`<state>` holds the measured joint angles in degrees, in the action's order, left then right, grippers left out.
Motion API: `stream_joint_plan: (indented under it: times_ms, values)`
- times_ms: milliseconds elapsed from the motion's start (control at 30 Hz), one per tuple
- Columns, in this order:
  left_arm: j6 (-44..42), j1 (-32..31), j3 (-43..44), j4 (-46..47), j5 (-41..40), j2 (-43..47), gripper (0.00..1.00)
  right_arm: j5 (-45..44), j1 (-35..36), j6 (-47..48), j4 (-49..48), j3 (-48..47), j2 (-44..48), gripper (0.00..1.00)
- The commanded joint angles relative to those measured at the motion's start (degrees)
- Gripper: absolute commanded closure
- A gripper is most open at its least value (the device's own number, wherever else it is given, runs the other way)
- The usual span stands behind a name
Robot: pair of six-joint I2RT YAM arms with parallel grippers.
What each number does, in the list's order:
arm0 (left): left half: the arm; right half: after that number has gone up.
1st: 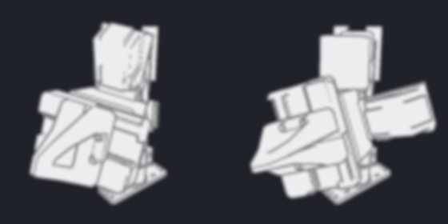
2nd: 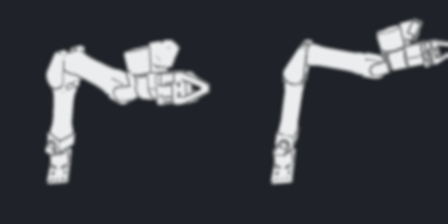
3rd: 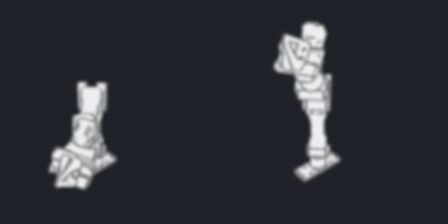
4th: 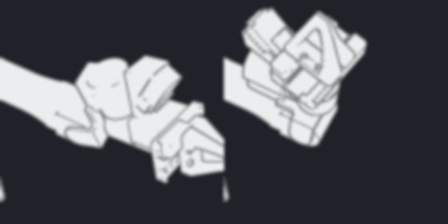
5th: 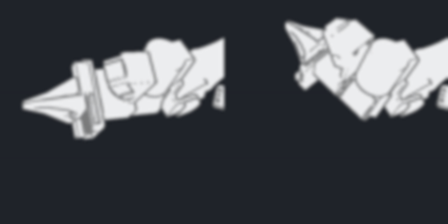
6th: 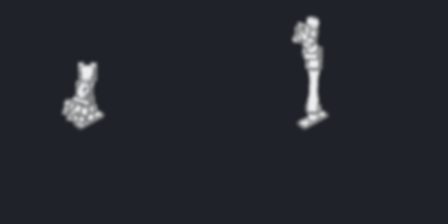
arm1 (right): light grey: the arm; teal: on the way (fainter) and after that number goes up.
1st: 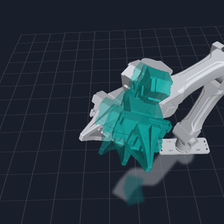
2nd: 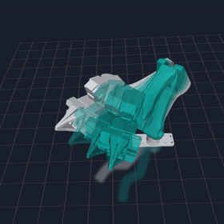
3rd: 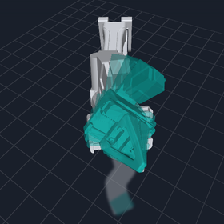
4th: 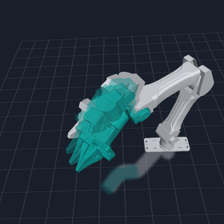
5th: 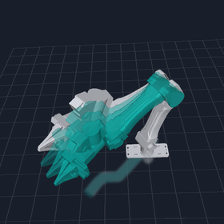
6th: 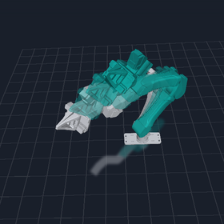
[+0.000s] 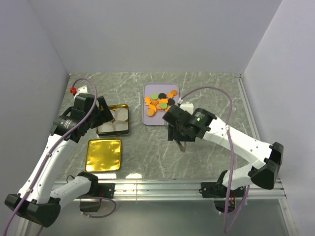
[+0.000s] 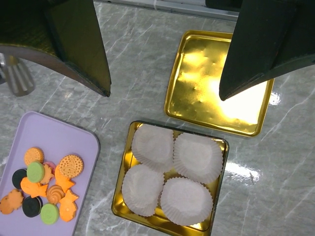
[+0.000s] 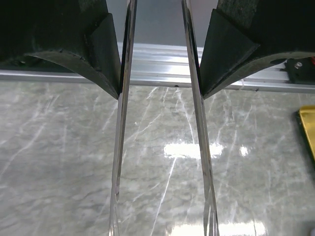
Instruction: Pack the cookies
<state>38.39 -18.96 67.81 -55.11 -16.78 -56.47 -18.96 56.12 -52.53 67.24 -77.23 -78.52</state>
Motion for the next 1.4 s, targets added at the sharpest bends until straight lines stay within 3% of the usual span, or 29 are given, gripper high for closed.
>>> stream_joint_plan:
  times_ms: [0, 333, 467, 733, 1367]
  values:
    - [0.72, -0.20, -0.22, 3.78, 1.31, 0.31, 0.03, -3.45, -2.24, 2.16, 4.21, -7.75, -0.66, 0.32]
    - [-0.16, -0.20, 0.57, 3.26, 0.69, 1.36, 0.02, 2.61, -14.98, 13.59, -1.32, -17.42, -10.24, 0.36]
    - [-0.07, -0.11, 0.30, 3.08, 1.39, 1.80, 0.02, 3.84, -15.25, 15.88, -0.45, -25.66, -17.09, 0.37]
    - [-0.95, -0.20, 1.27, 2.55, 1.57, 1.89, 0.02, 4.81, -16.13, 16.76, -0.62, -32.71, -27.55, 0.41]
    - [-2.36, -0.20, 0.57, 3.26, 0.43, 0.83, 0.02, 4.98, -18.76, 19.57, 0.44, -38.26, -37.23, 0.44]
